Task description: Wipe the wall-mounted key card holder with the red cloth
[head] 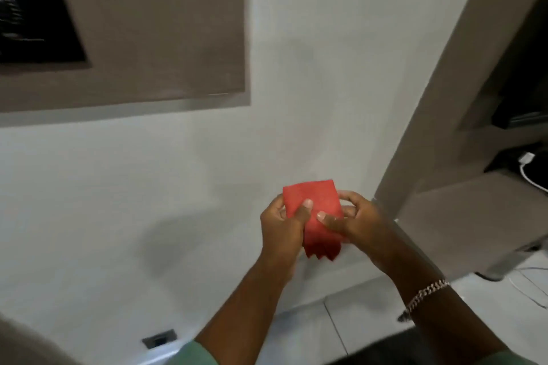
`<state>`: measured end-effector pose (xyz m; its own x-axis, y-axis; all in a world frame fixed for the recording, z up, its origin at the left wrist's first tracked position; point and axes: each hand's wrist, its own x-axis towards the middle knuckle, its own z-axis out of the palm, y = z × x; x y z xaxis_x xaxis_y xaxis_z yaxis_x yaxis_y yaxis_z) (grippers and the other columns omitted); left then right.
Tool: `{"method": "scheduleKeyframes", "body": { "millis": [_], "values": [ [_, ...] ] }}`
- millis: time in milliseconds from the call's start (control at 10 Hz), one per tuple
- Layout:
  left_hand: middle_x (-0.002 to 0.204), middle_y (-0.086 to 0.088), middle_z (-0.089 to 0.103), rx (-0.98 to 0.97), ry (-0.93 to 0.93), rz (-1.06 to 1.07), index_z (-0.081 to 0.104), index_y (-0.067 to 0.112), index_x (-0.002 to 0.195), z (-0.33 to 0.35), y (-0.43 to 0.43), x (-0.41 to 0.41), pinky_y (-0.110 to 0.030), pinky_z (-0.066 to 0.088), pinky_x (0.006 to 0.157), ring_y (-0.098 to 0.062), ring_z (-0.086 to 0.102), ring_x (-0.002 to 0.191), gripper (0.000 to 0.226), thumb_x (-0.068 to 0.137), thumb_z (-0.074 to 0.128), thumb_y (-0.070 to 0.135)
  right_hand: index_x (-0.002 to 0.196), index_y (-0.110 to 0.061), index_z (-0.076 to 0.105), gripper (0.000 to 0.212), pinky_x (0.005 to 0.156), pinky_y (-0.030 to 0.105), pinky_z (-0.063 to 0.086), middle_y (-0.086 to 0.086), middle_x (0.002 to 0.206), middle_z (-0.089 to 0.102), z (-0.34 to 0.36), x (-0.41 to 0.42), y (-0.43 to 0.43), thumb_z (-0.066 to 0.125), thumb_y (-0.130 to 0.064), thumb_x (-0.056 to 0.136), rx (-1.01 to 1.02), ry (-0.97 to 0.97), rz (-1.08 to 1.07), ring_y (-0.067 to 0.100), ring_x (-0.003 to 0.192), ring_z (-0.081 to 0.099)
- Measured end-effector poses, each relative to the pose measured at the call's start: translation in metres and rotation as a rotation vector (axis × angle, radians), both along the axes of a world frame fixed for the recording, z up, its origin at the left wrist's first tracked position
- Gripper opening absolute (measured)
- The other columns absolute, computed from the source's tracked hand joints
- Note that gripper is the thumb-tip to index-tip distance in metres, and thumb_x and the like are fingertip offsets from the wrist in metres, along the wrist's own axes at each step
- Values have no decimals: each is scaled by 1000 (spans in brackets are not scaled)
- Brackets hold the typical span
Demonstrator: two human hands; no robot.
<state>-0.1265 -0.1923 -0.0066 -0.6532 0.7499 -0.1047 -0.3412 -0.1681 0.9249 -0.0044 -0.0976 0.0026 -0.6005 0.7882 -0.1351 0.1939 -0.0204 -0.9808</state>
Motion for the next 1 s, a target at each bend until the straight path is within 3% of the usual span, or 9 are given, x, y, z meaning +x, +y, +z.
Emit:
{"method": "scheduleKeyframes", "body": {
  "millis": [100,200,300,500,600,700,800,900,1000],
  "values": [
    [84,-4,74,-45,-46,-109,70,17,95,-18,30,30,-36,60,64,-26,70,78,18,78,77,15,116,-13,64,61,64,34,63,12,93,78,-12,36,28,92,-20,62,24,-78,-52,27,80,77],
    [104,-8,73,-222,-57,-218,67,17,109,-51,81,74,-48,61,84,-30,69,97,27,83,73,14,101,-24,65,44,69,30,58,-3,87,74,-37,84,63,92,-19,66,189,-274,-292,16,80,71],
    [107,-6,71,-313,19,-223,66,15,110,-66,119,107,-46,59,89,-29,68,99,27,84,71,13,109,-24,57,50,66,22,48,-15,90,65,-56,112,89,88,-19,70,285,-362,-488,5,81,62],
    [113,-1,66,-361,60,-410,57,22,123,-96,189,180,-25,58,77,-16,64,99,49,80,59,-1,118,-14,58,32,75,27,47,10,119,68,-128,160,164,71,-11,89,252,-431,-752,19,94,58],
    [121,0,64,-300,68,-498,52,23,132,-104,206,177,-19,55,72,-15,63,103,60,79,50,-6,116,-15,59,28,67,22,44,10,120,68,-143,162,179,70,-13,90,261,-399,-830,17,92,57],
    [151,-7,47,-279,63,-525,30,15,153,-116,226,157,-28,49,95,-22,52,129,76,83,50,-10,110,-16,64,24,78,20,40,8,106,71,-155,161,201,69,-10,87,325,-392,-892,21,92,59],
    [157,-9,39,-285,108,-553,25,13,155,-124,231,143,-27,42,100,-21,43,139,77,86,52,-9,109,-15,66,24,80,16,35,10,104,73,-158,161,211,67,-8,86,335,-437,-888,30,101,64],
    [158,-8,36,-297,228,-552,25,14,154,-125,229,132,-28,38,106,-21,38,143,75,88,54,-5,117,-12,62,29,91,24,40,15,116,71,-154,157,210,64,-10,89,377,-481,-898,35,113,62],
    [160,-2,34,-347,567,-443,27,19,154,-115,218,118,-26,28,112,-20,33,146,68,93,55,11,129,-12,53,41,105,47,40,14,134,59,-142,144,194,64,-17,89,667,-548,-896,35,125,51]
  ]
}}
